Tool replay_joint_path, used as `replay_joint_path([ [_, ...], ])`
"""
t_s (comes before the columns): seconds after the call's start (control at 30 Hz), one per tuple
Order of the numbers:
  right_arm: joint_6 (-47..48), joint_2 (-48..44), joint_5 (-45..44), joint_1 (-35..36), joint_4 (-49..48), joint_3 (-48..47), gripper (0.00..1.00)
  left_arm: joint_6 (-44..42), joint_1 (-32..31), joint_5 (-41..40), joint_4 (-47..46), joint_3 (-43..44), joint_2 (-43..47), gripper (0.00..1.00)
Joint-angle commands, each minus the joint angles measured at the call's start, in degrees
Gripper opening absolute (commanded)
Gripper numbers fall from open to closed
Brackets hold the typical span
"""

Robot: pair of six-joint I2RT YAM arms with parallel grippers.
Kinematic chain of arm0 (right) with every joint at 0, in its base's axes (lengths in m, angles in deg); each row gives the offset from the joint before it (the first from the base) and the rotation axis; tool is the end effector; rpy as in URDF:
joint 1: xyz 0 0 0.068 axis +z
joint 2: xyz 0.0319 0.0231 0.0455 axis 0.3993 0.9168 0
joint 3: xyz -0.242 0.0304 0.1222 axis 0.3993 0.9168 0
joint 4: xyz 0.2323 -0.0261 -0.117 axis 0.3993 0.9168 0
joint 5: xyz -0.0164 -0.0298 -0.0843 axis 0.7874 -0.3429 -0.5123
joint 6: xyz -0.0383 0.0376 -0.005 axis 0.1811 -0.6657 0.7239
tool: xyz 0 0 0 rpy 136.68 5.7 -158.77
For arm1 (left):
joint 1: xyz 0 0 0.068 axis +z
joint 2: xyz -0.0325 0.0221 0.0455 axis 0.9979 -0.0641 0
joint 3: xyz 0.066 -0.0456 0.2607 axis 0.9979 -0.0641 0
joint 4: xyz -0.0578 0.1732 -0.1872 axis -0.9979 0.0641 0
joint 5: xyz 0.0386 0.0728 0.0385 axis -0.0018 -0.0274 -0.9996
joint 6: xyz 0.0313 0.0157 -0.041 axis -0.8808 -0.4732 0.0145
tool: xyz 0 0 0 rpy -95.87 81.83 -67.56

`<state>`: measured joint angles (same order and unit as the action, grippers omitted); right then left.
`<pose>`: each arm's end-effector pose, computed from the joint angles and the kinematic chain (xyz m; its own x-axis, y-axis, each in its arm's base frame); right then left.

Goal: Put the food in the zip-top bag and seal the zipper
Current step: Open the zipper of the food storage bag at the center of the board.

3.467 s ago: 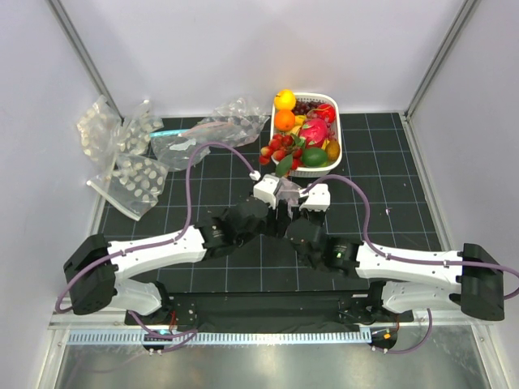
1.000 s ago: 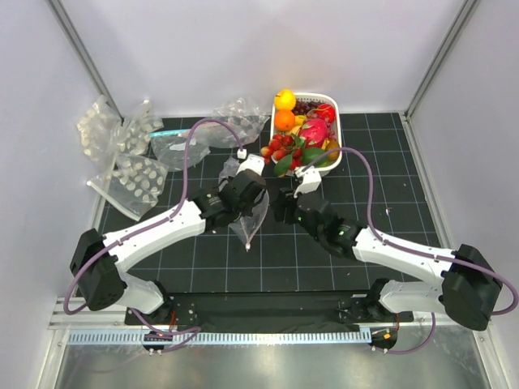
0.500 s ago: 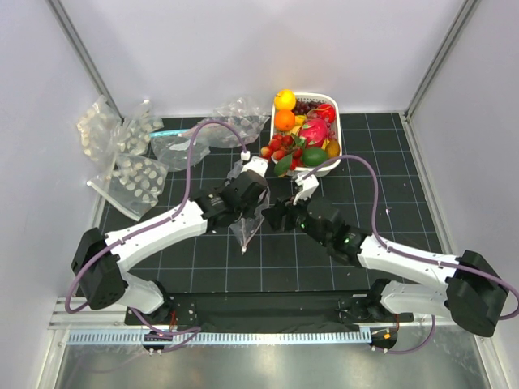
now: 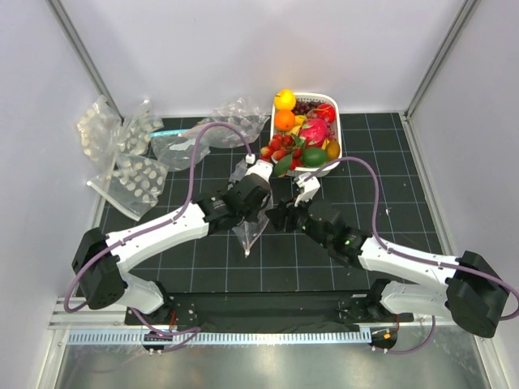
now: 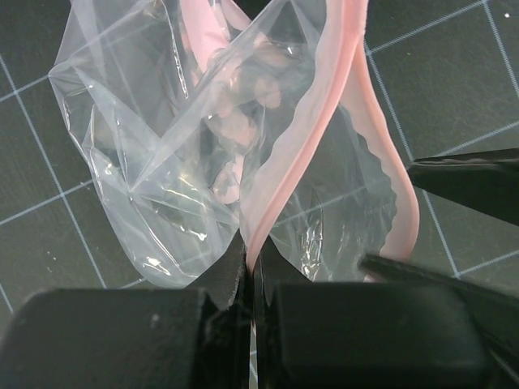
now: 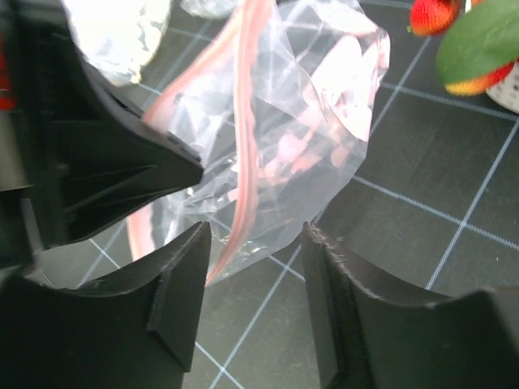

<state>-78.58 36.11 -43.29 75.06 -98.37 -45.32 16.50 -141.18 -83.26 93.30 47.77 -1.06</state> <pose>0.1596 0.1904 0.2455 -0.3813 0.1207 -0.9165 -0.5528 0.7649 0.3307 0.1889 -0.2421 0.2905 -0.6219 0.2618 -0.7381 0.3599 0.9326 0.0276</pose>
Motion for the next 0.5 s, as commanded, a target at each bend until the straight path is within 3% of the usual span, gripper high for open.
replay_joint_path([
  [0.0, -0.2, 0.7, -3.0, 0.1, 0.4, -3.1, 0.51, -1.1, -1.0, 0.9, -1.3, 2.1, -0.1, 0.01],
  [0.07, -1.0, 1.3, -4.7, 0.1, 1.3, -3.5, 0.43, -1.5, -1.8, 0.8, -1.2, 2.5, -0.6, 0.0],
  [0.17, -2.7, 2.0, -8.3, 0.1, 4.0, -4.7, 0.19, -2.0, -2.7, 0.2, -1.1, 2.9, -1.2, 0.01],
  [0.2, -3.0, 2.3, -8.9, 0.1, 5.0, -5.2, 0.01, -2.2, -2.9, 0.0, -1.2, 3.0, -1.6, 0.01],
  [0.47, -7.0, 1.1, -7.4, -0.2, 5.2, -5.1, 0.01, -4.4, -5.5, -6.5, -1.8, 4.1, -4.7, 0.24],
])
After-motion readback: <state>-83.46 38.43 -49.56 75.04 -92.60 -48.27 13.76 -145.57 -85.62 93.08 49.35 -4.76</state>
